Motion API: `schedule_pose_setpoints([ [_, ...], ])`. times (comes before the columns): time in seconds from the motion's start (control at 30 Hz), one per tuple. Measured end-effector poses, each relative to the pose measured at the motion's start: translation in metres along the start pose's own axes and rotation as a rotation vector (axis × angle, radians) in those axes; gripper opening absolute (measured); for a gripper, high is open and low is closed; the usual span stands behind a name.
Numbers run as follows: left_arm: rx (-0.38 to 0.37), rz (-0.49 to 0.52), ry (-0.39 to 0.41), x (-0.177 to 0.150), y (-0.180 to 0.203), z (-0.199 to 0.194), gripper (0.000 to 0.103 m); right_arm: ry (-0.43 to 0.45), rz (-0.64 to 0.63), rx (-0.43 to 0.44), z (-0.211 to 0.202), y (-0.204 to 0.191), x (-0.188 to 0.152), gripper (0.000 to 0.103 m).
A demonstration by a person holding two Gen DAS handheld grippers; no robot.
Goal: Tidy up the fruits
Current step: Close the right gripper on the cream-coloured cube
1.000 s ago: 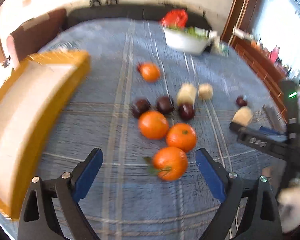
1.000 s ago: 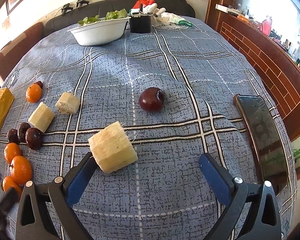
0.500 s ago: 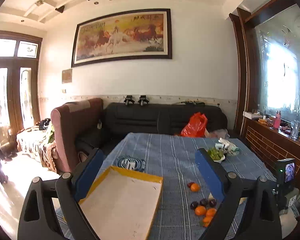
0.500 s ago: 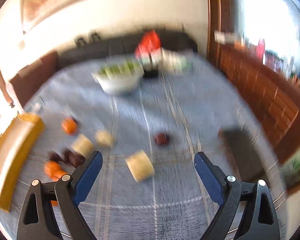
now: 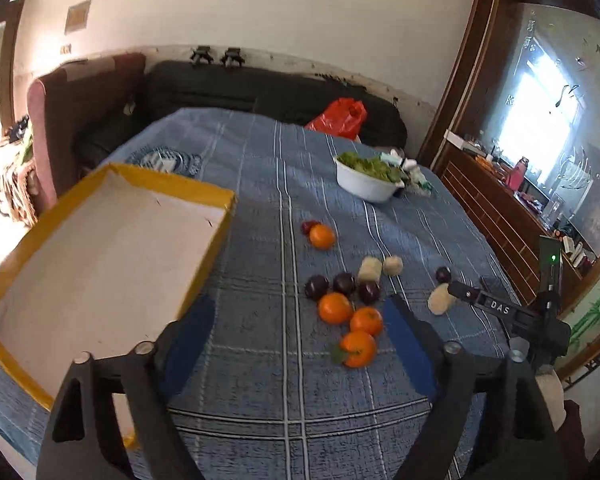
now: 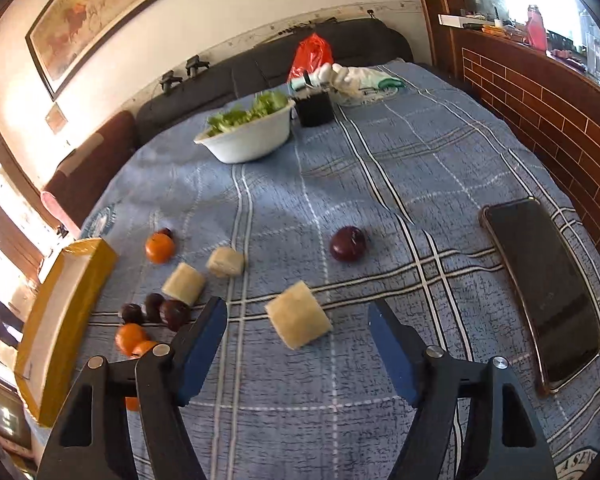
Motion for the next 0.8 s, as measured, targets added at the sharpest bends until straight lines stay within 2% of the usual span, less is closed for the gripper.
schedule_pose_setpoints([
  [0.1, -0.011, -0.048, -0.077, -0.015, -0.001, 0.017, 0.066, 0.003, -0.033, -0.008, 0.013, 0.001, -0.007, 0.077],
  [0.17, 0.002, -0.042, -0.082, -0.018, -0.003, 0.021, 0.066, -0.003, -0.051, -0.003, 0.021, -0.003, -0.010, 0.076],
  [0.23, 0.013, -0.027, -0.071, -0.018, -0.005, 0.022, 0.066, -0.012, -0.075, -0.006, 0.027, -0.007, -0.015, 0.070],
  [0.3, 0.014, -0.025, -0.075, -0.017, -0.008, 0.024, 0.066, -0.028, -0.088, -0.003, 0.033, -0.009, -0.018, 0.054],
  [0.4, 0.017, -0.014, -0.087, -0.020, -0.007, 0.029, 0.066, -0.015, -0.078, 0.000, 0.031, -0.005, -0.016, 0.042],
  [0.57, 0.042, 0.035, -0.077, -0.021, -0.005, 0.033, 0.066, -0.016, -0.035, 0.028, 0.033, -0.002, -0.015, 0.042],
  [0.8, 0.052, 0.024, -0.100, -0.029, -0.007, 0.041, 0.066, -0.019, -0.028, 0.036, 0.033, -0.004, -0.015, 0.042],
])
Point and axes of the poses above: each gripper's, at about its wrist camera, not at the fingertips, and z roughly the way its jaws point, y to its right, x to its top, the point moved 10 cm from there along z, roughly the way its jaws point, and after that the axes turned 12 degrees about y, right-handed, at the moved point
